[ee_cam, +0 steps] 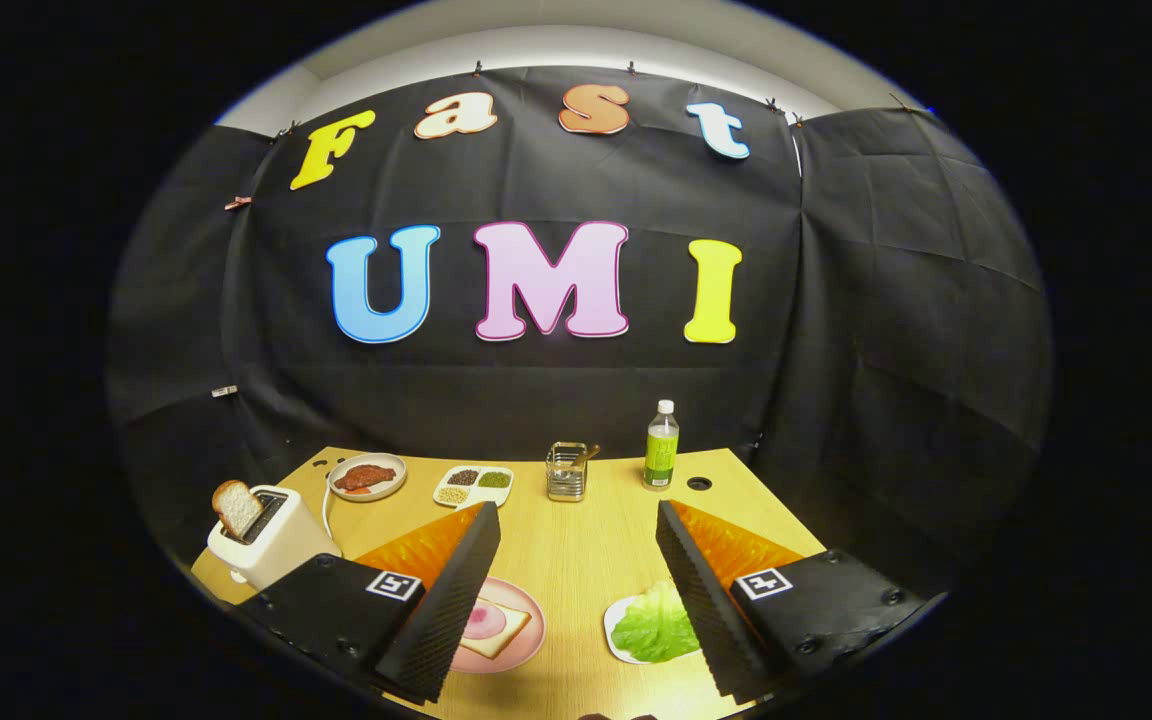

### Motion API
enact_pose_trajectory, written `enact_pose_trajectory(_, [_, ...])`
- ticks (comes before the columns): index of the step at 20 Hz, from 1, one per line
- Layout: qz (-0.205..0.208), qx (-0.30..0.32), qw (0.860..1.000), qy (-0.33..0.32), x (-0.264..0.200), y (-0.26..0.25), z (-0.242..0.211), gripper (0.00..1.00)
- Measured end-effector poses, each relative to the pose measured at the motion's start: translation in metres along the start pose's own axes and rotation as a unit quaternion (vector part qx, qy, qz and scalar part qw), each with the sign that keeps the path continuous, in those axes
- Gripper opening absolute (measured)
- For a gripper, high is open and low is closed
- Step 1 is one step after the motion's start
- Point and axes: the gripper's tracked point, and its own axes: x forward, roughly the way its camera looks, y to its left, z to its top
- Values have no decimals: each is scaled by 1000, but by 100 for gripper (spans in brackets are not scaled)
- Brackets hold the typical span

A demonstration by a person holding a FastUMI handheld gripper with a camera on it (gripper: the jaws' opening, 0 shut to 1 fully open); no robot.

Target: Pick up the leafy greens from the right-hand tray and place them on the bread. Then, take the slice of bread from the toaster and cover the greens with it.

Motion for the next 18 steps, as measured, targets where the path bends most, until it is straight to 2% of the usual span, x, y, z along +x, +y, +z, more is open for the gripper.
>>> enact_pose_trajectory(7, [-11, 14, 997, 70, 20, -27, -44, 98])
enact_pose_trajectory(10, [-29, 16, 993, 113, 31, -49, -75, 98])
enact_pose_trajectory(18, [-34, 8, 976, 215, 69, -87, -177, 98])
